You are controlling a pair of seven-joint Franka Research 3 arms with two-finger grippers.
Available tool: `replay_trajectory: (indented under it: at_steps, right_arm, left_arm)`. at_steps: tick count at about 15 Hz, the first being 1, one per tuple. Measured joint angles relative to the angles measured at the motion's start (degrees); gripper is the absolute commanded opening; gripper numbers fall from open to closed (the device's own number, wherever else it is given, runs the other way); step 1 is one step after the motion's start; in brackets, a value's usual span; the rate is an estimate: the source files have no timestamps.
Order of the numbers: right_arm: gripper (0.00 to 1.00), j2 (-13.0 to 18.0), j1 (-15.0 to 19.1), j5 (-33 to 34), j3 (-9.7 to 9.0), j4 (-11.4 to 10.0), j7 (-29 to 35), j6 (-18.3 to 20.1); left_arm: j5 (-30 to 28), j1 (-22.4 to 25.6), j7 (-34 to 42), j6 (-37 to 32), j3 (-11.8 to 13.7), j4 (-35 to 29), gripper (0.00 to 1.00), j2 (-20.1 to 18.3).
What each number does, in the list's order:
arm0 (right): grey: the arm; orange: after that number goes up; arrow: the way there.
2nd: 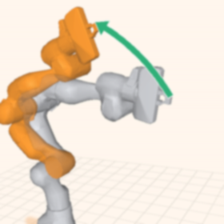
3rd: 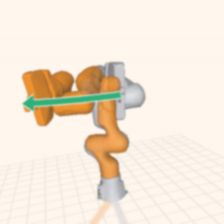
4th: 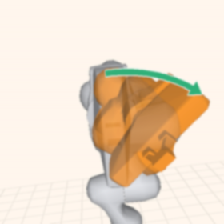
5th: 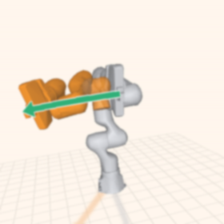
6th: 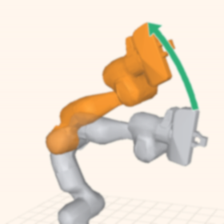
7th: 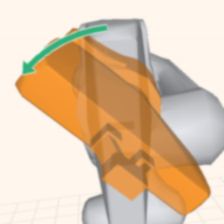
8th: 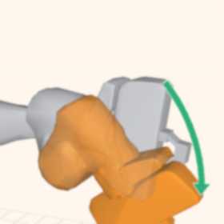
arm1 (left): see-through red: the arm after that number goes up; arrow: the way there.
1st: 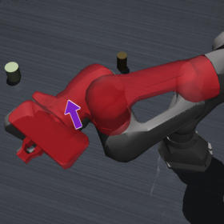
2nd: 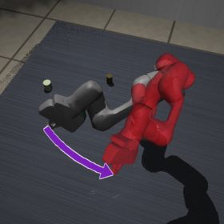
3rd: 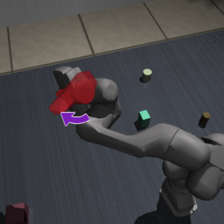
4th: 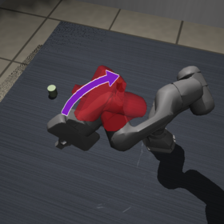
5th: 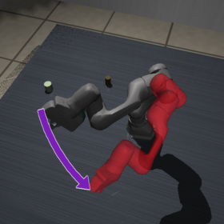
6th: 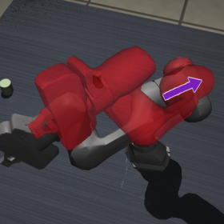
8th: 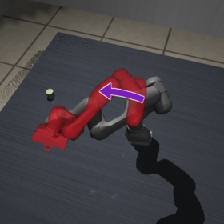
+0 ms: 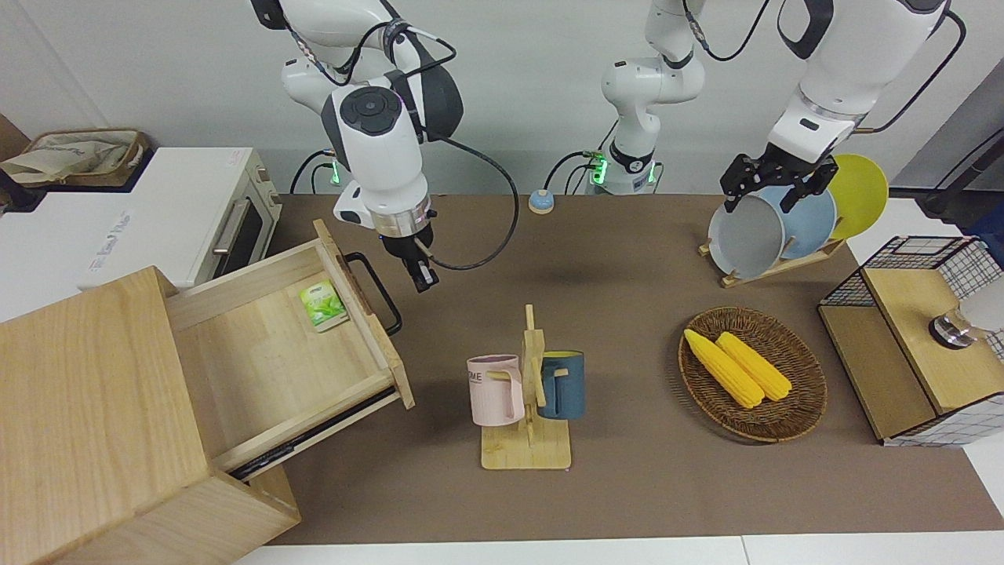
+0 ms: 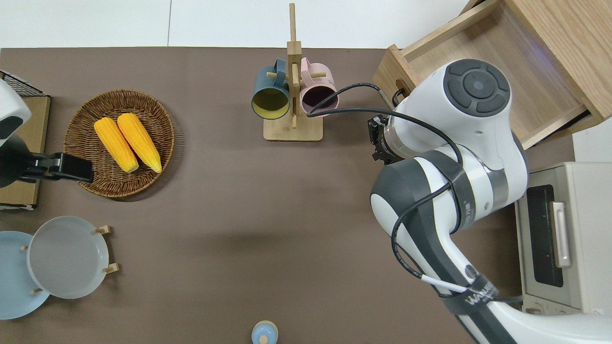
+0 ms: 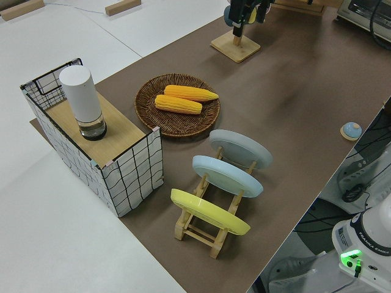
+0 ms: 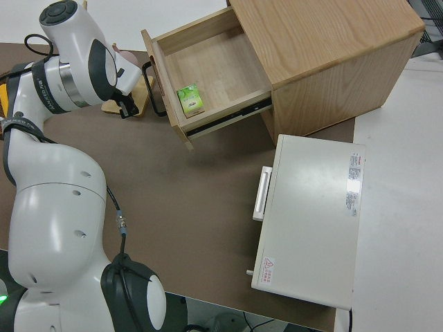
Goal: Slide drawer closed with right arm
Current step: 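Push the wooden drawer away from the robot with the right arm, then press the drawer front fully shut with the right gripper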
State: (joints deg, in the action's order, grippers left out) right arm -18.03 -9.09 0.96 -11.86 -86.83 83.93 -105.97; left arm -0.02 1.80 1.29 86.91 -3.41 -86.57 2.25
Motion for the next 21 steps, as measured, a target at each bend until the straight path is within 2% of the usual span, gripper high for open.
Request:
replay_trajectory:
  at_steps: [3,8,14,18,21]
  right_arm:
    - [0.000,-1.2,0.0,0.3,0.20,0.0,0.3,-1.0]
    - [0.000,-2.1,0.6,4.3,0.42,0.0,0.3,-1.0]
    - [0.000,-2.1,1.8,6.3,0.42,1.4,-0.2,-1.0]
    - [0.000,-2.5,3.7,6.3,0.40,2.6,-1.5,-1.0]
    - [0.000,-3.1,6.4,6.3,0.32,3.7,-4.3,-1.0]
  left_arm:
    - [0.0,0.0,0.0,0.0,0.0,0.0,0.99,0.0]
    - [0.0,0.0,0.0,0.0,0.0,0.0,0.99,0.0]
    - [0.0,0.0,0.0,0.0,0.0,0.0,0.99,0.0]
    - [0.0,0.0,0.0,0.0,0.0,0.0,0.99,0.0]
    - [0.0,0.0,0.0,0.0,0.0,0.0,0.99,0.0]
